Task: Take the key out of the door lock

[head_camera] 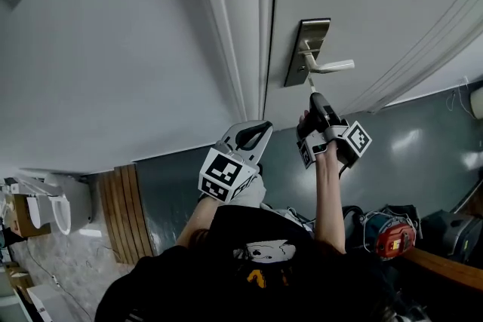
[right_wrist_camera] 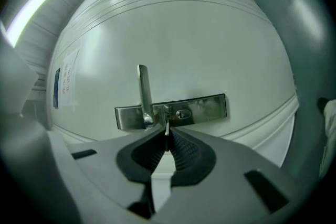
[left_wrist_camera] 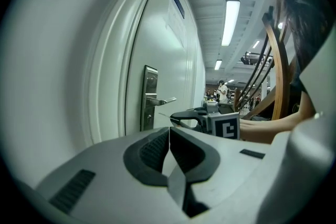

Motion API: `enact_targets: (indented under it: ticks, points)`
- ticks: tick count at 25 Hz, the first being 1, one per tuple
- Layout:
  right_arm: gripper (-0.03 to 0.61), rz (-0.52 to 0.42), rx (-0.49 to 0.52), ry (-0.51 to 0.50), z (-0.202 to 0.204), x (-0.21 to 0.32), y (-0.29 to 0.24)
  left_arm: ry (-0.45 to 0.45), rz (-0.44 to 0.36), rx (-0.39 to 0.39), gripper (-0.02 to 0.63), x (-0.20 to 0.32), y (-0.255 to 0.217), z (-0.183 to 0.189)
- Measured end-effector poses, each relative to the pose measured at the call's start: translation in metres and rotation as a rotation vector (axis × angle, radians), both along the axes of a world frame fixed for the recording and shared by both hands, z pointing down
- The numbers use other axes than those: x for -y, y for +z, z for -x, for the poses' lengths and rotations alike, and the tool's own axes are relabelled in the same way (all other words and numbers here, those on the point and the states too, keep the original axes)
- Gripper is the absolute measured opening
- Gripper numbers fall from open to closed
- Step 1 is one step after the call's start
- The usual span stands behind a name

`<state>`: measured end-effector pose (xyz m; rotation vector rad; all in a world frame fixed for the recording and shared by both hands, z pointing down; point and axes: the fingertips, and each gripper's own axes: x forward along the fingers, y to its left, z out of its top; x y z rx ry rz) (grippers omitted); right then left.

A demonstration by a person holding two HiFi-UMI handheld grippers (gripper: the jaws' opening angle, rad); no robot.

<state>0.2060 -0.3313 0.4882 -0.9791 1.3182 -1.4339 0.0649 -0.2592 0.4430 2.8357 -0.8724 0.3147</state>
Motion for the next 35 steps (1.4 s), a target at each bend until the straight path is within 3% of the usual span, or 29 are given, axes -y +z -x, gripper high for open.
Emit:
enact_targets:
  ticks: [9, 25, 35]
  points:
    - [0.020, -0.010, -0.093, -0.039, 0.008, -0.057, -0.007, 0.015, -0.024, -0.007, 0.011, -0.037, -0.010, -0.002]
    - [0.020, -0.020, -0.154, -0.122, 0.031, -0.156, -0.005, -0.009, -0.020, 0.017, 0.010, -0.108, -0.005, 0.005]
    - [0.020, -0.023, -0.212, -0.163, 0.046, -0.191, -0.002, -0.019, 0.007, 0.060, 0.011, -0.139, 0.002, 0.017]
